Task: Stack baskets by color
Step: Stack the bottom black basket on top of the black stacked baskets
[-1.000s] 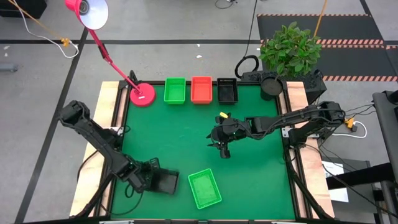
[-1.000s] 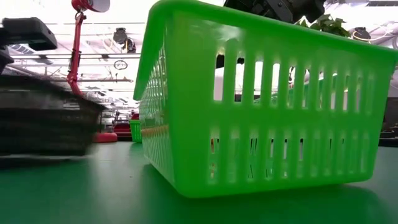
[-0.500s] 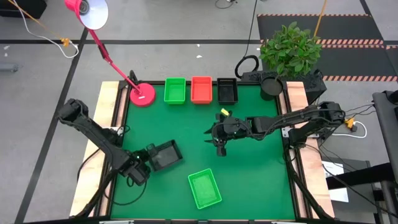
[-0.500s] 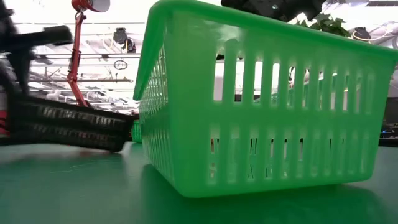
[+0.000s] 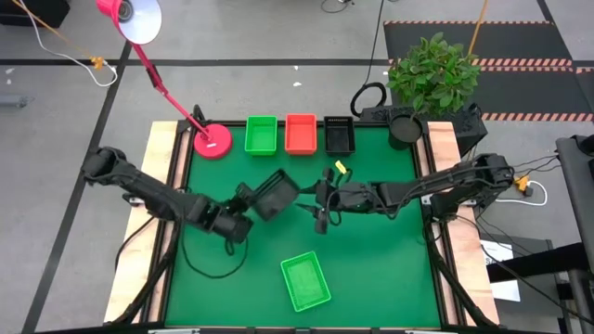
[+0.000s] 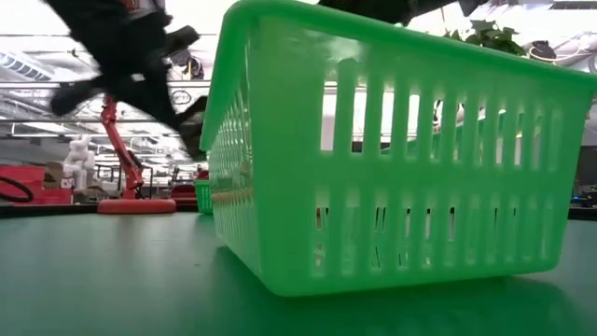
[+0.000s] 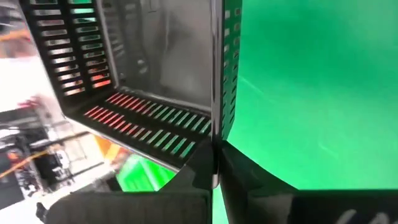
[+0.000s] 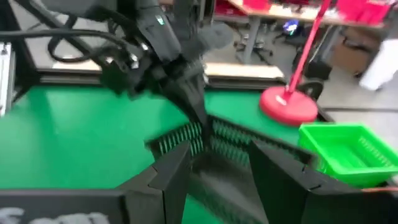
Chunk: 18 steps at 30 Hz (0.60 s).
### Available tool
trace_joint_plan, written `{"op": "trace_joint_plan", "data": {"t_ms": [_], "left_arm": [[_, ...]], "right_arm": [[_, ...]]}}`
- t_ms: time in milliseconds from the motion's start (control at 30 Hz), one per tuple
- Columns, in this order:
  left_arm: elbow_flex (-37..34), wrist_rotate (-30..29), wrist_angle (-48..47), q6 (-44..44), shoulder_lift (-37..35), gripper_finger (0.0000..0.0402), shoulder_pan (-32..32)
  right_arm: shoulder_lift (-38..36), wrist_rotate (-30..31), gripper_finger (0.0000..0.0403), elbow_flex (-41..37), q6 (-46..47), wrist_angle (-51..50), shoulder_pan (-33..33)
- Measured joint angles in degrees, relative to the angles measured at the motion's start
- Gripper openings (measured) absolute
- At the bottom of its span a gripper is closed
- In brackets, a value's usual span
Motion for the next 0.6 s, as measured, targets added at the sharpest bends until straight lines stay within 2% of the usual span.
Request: {"op": "trace_joint_plan", "data": {"t_ms": [200,333,433,600], "left_arm": [[0.02,-0.07,15.76,10.50,0.00,0.0016,5.39],[0.02,1.05,17.64,14.03,0.05,0.0014,8.94],[0.02,1.45,18.77,12.47,0.72,0.0006,11.81],[0.02,1.55,21.46,12.43,2.38,0.0018,13.51]], "right_arm": [[2.67,2.33,0.0160,0.28,-0.79,0.91,0.44],[5.07,3.41,0.0160,1.90,-1.34,0.60,0.40],[7.47,5.54,0.0160,4.42,-1.86,-0.83,0.41],[11.69,7.03,0.0160,7.75,-2.80,-2.69,-0.14]]}}
